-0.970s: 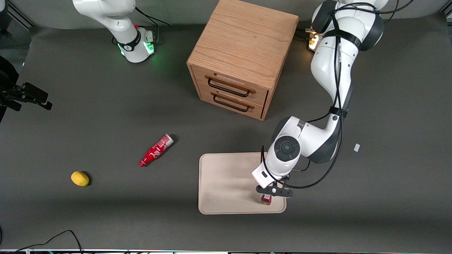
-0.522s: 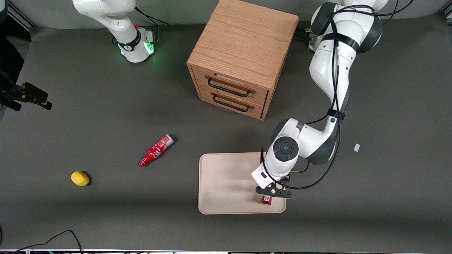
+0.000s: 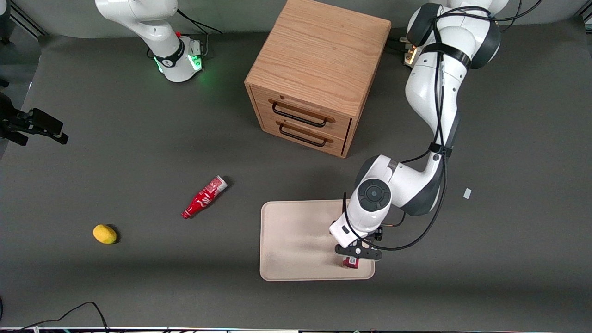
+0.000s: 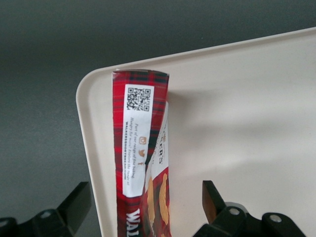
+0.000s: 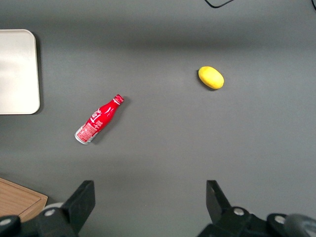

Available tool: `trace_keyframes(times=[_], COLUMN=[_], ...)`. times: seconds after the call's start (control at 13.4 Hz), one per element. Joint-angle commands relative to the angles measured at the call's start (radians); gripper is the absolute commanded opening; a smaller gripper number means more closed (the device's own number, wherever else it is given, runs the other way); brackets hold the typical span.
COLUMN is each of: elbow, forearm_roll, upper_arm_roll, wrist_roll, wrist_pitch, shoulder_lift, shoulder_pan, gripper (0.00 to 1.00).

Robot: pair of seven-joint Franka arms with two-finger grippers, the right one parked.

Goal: Place red cookie box on tray
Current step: 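Lower the cookie box onto the tray and open the left gripper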

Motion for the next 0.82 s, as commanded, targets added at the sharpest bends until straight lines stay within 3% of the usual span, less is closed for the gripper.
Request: trace_keyframes(times=[0.0, 0.45, 0.75], elbow=[0.005, 0.006, 0.003], forearm_roll=[0.019, 0.017, 0.017], upper_arm_roll=[0.015, 0.013, 0.012], wrist_roll=[-0.026, -0.023, 0.006], wrist_pitch=[0.009, -0.033, -0.278], shoulder_lift=[0.001, -0.037, -0.176], shoulder_pan=[-0.014, -0.009, 0.018], gripper=[1.0, 1.0, 1.0])
